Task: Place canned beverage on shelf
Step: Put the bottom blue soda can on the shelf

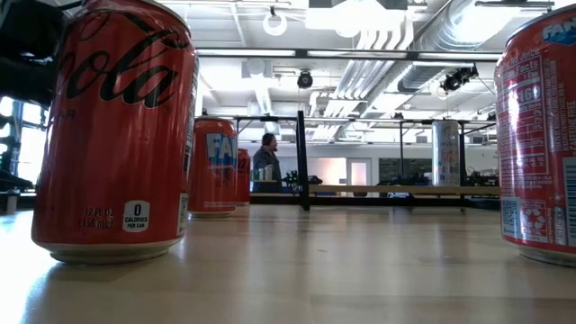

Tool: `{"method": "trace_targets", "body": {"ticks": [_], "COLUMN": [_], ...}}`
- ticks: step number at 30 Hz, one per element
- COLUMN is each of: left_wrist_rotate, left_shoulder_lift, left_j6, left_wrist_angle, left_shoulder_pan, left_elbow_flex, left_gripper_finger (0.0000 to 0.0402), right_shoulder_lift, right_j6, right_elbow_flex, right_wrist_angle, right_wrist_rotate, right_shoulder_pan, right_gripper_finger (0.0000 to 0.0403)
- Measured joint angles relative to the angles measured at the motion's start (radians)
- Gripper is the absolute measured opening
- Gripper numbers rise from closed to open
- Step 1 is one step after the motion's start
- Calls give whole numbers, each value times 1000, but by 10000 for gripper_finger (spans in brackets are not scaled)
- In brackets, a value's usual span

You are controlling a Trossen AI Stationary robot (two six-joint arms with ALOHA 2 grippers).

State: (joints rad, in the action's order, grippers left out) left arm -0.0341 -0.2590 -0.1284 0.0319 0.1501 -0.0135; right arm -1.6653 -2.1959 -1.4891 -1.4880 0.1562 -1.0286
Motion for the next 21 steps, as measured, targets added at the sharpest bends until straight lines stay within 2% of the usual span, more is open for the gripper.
{"method": "trace_targets", "body": {"ticks": [21], "left_wrist_rotate": [1], "left_shoulder_lift": [0], "left_j6": [-10], "left_wrist_angle": [-8], "left_shoulder_pan": [0], "left_elbow_flex": [0], "left_gripper_finger": [0], "right_shoulder_lift": [-3], "right_j6": [-84], "right_elbow_flex": [0], "right_wrist_angle": [3], "right_wrist_rotate": [-35], "right_shoulder_pan": [-33], "right_gripper_finger": [295]}}
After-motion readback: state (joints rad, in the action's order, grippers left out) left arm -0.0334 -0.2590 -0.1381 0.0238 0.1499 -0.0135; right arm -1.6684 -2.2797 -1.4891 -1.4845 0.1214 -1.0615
